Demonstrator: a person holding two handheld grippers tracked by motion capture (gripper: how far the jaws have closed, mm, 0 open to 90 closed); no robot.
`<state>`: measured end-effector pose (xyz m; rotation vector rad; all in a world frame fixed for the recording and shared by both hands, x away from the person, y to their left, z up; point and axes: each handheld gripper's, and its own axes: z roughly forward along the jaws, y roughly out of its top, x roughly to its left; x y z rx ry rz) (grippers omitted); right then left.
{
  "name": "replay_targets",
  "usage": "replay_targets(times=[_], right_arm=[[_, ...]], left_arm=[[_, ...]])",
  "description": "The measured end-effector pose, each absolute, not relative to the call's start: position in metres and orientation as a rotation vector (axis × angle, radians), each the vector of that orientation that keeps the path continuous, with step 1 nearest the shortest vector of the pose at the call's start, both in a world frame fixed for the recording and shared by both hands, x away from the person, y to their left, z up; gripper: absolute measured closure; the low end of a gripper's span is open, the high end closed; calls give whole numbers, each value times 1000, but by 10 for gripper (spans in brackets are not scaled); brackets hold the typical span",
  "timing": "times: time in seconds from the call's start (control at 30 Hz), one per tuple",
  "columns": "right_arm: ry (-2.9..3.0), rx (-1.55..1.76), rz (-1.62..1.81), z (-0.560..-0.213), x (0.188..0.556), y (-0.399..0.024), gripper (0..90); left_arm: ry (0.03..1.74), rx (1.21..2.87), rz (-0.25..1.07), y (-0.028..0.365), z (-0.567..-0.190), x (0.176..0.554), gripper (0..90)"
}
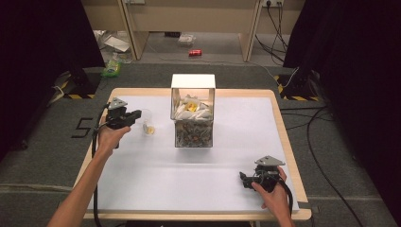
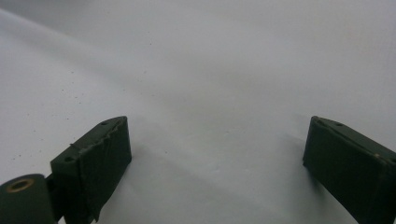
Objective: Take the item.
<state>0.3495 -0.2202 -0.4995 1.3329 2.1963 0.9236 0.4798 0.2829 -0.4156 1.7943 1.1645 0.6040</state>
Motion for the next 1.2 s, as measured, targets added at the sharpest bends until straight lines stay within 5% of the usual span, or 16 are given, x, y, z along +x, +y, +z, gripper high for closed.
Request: replay_targets(times=[0.33,1.1,1.2], right_arm=[[2197,1332,924,-500,349,-220,82],[2197,1331,923,-500,349,-220,82],[2197,1330,923,-500,349,-220,82]], left_arm=[[1154,1776,601,285,-408,475,731],[1215,1749,494,283,-403,454,152],[1204,1752,490,283,-405,451,147]])
